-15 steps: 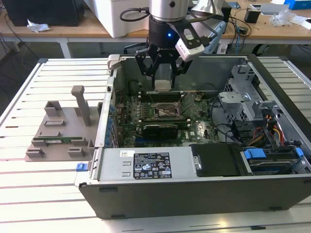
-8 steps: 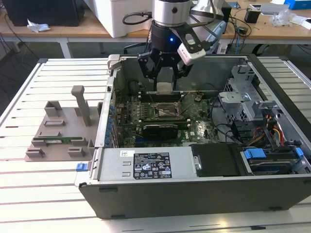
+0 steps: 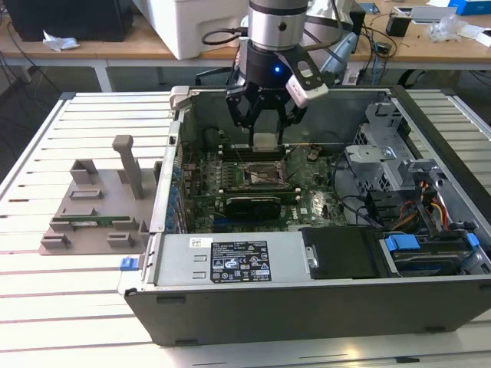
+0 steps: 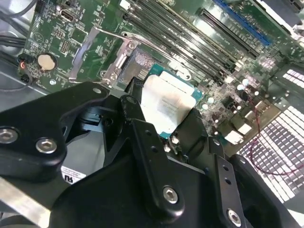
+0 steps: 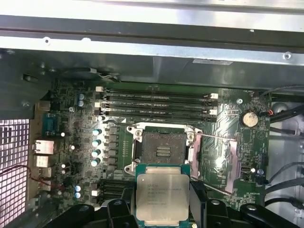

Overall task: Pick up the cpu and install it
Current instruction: 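Pick up the cpu and move it towards the insertion slot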

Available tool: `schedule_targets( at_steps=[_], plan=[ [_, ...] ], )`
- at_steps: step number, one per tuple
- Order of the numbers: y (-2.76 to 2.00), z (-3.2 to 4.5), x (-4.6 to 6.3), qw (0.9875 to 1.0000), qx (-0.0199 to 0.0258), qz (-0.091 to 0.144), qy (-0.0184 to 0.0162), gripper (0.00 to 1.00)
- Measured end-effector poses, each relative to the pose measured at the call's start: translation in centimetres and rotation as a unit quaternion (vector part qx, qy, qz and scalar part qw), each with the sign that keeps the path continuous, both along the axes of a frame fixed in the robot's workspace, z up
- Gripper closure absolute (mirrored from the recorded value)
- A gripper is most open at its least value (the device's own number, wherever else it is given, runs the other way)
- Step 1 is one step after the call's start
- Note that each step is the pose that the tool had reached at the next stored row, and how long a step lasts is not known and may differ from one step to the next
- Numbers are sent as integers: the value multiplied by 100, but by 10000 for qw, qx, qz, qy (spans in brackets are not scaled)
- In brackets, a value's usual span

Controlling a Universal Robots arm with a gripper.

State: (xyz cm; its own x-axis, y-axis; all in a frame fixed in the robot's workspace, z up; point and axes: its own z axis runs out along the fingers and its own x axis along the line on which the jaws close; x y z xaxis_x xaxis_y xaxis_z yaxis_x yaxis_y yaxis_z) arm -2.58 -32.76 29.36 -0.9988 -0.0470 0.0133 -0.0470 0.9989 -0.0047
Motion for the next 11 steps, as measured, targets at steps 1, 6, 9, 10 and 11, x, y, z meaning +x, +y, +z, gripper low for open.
schedule_targets(
  at_steps=[1,6,9,10,11],
  plan=[
    [1,-31,9,10000,-1,0,3,46],
    [2,-82,22,10000,0,-1,4,46],
    [2,-126,30,10000,-1,-1,5,46],
    [5,-135,37,10000,-1,0,5,46],
    [6,-146,43,10000,0,0,4,46]
  ],
)
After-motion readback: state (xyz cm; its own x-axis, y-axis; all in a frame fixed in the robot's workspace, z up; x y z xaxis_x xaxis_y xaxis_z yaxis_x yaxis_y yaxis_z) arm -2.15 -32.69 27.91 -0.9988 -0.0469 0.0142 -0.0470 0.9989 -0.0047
